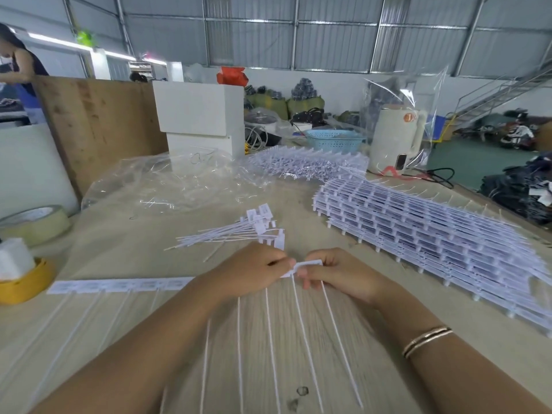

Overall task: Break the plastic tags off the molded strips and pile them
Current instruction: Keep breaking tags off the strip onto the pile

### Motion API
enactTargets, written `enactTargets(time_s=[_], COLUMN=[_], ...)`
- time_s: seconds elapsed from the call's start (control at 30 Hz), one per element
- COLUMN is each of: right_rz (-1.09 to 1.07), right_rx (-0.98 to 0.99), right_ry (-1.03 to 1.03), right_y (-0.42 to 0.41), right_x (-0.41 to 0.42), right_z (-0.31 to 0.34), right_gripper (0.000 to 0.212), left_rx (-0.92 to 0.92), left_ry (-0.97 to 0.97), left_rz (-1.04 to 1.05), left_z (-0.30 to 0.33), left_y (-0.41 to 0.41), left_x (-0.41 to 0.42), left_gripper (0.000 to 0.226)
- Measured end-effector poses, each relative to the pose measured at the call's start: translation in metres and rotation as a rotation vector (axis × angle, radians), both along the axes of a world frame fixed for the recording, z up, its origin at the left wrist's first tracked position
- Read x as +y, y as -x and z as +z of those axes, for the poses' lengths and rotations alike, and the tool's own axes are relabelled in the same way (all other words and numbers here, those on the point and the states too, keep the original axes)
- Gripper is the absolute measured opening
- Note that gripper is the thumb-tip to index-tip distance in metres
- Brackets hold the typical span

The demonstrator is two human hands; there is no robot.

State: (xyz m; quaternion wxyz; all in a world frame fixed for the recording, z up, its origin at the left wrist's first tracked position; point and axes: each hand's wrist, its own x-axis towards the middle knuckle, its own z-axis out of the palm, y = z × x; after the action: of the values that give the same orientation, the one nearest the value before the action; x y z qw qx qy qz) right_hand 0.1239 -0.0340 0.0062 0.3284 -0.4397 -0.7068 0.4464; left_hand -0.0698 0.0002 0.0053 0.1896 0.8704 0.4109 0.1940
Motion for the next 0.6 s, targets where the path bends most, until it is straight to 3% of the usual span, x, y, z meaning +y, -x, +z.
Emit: enactTargets(time_s=[0.1, 0.33, 0.6], right_rz=[0.0, -0.177, -0.131], right_rx=[-0.037, 0.156, 0.221], right_ry=[-0.063, -0.316, -0.399], right_y=[0.004, 0.02, 0.02], right_x=[0.0, 0.004, 0.006], right_z=[-0.004, -0.013, -0.013], right_gripper=[0.021, 0.019, 0.018], left_rx=[-0.036, -0.431, -0.534], left_ry=[0.006, 0.099, 0.153], left_rz=[-0.001, 0.017, 0.008], left_z=[-0.001, 0.003, 0.001], left_y=[0.0, 0.006, 0.004], left_x=[-0.005, -0.006, -0.008], left_gripper=[0.04, 0.039, 0.032])
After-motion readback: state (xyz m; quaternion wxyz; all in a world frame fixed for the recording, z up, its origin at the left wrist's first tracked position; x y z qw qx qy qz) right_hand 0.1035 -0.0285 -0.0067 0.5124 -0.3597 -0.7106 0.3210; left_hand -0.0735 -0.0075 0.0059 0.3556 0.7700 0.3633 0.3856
